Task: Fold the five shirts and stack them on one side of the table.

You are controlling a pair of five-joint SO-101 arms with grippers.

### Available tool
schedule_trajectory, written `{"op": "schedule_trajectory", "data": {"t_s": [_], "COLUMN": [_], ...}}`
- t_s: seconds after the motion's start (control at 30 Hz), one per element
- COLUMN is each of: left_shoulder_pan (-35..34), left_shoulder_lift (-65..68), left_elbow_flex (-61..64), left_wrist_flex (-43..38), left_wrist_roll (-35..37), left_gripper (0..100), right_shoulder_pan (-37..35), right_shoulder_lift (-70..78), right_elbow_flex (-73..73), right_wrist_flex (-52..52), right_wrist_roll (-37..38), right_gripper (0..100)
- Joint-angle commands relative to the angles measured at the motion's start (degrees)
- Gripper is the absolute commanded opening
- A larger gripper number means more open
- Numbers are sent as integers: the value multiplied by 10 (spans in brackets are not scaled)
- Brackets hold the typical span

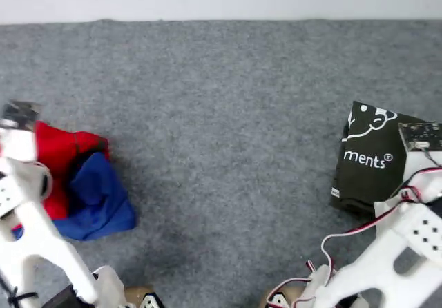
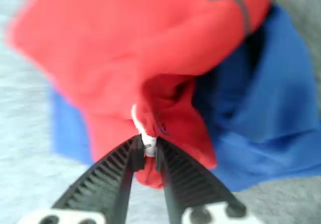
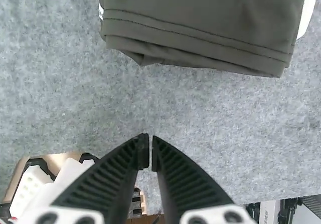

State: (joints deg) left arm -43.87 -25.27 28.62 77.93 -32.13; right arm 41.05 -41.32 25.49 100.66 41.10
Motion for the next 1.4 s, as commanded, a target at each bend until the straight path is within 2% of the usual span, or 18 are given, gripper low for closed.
{"op": "schedule_trajectory", "data": {"t_s": [0.0,0.17,0.27,0.4,0.6,0.73,1.0,1.07,1.27,1.37], "left_shoulder_pan": [-24,-24,1,69,168,238,464,506,542,539], "left_shoulder_lift": [-18,-18,-14,-13,-18,-18,-18,-14,-18,-18], "left_elbow_flex": [-148,-276,-338,-402,-451,-502,-568,-567,-482,-429], "left_wrist_flex": [38,39,38,34,-55,-85,-85,-76,4,69], "left_wrist_roll": [25,81,116,158,244,291,290,270,215,191], "left_gripper": [13,13,13,13,13,13,14,14,16,77], "right_shoulder_pan": [-5,-5,-7,-7,-6,-5,-5,-5,-7,-7], "right_shoulder_lift": [-27,-48,-58,-65,-65,-65,-65,-65,-65,-65], "right_elbow_flex": [10,40,44,44,47,54,90,93,93,93], "right_wrist_flex": [21,21,21,21,21,21,21,21,21,21], "right_wrist_roll": [4,4,4,4,4,4,4,4,4,5], "right_gripper": [15,15,15,15,15,15,15,15,15,15]}}
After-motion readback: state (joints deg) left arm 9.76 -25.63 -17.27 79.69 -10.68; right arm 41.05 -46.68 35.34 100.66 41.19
